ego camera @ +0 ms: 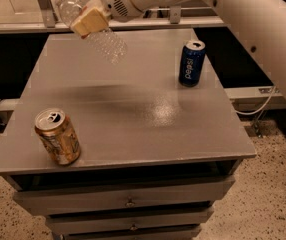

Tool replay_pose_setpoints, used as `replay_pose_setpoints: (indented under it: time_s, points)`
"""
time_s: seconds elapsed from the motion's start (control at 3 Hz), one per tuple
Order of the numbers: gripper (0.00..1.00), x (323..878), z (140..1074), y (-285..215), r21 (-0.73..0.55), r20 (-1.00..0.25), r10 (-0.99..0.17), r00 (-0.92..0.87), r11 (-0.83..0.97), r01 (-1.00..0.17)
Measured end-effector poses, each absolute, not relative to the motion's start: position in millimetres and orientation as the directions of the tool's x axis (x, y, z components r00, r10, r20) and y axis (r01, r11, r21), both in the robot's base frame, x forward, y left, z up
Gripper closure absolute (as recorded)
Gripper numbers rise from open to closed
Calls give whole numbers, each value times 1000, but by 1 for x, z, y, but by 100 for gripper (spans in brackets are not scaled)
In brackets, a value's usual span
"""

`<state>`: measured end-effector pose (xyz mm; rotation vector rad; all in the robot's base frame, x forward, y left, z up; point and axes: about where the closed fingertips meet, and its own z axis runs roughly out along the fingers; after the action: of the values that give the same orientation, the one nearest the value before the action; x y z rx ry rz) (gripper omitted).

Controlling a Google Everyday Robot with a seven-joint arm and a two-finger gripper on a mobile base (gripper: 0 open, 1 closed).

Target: Place water bottle upright

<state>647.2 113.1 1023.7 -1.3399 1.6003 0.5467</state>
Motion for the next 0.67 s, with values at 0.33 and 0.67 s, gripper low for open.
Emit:
replay_pose_setpoints:
  time_s: [0.33,0.67]
  points:
    - [100,640,1027,105,-170,-944,-328,47,359,-918]
    - [100,631,1024,84,-118,-989,-131,67,433,-894]
